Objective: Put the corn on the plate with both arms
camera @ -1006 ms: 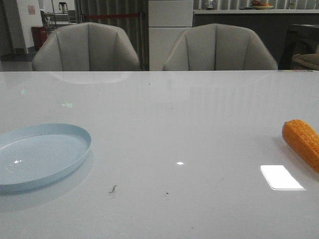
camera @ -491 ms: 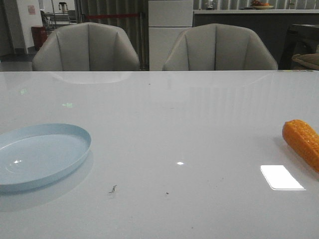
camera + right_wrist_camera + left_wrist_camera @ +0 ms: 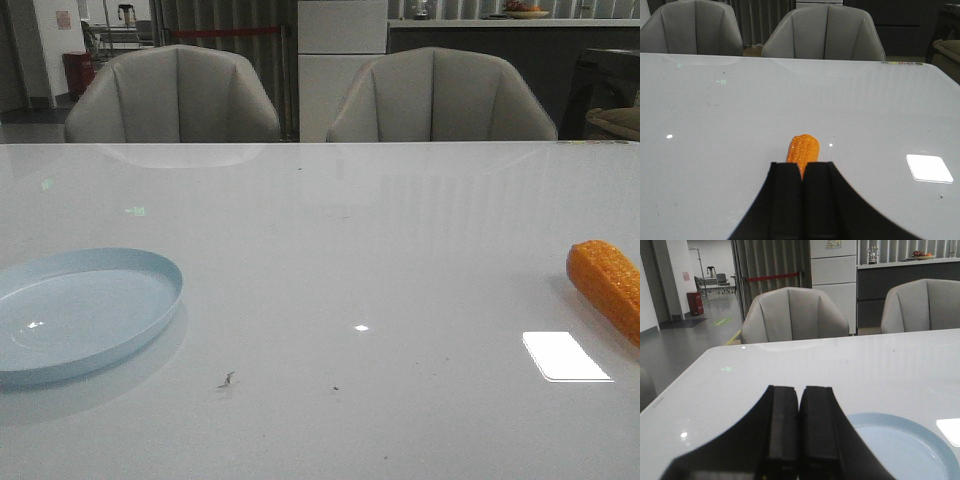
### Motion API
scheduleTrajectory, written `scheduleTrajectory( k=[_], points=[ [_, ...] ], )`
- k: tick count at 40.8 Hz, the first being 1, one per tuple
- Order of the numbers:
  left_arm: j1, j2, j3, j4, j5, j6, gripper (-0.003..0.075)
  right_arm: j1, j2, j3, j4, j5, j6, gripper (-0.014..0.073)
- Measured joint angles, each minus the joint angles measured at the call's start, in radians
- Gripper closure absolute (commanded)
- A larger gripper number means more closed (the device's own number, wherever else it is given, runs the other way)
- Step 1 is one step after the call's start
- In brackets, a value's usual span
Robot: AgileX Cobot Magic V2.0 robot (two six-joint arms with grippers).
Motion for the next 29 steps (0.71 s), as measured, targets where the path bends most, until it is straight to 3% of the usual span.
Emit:
scheduleTrajectory(
  k=[9,15,29],
  points=[
    [0.000,0.000,0.000,0.000,-0.169,0.000,0.0634,0.000,0.000,-0.009,0.078,-0.029,0.000,0.0568],
    [0.000,0.000,-0.023,0.000,-0.147,0.000,0.0634,0.000,0.000,-0.106,0.131,-0.026,0.000,0.0568],
    [0.000,0.000,-0.257,0.000,-0.144,0.000,0.0634,0.000,0.006,-0.385,0.136,-0.031,0.000,0.0568]
  ],
)
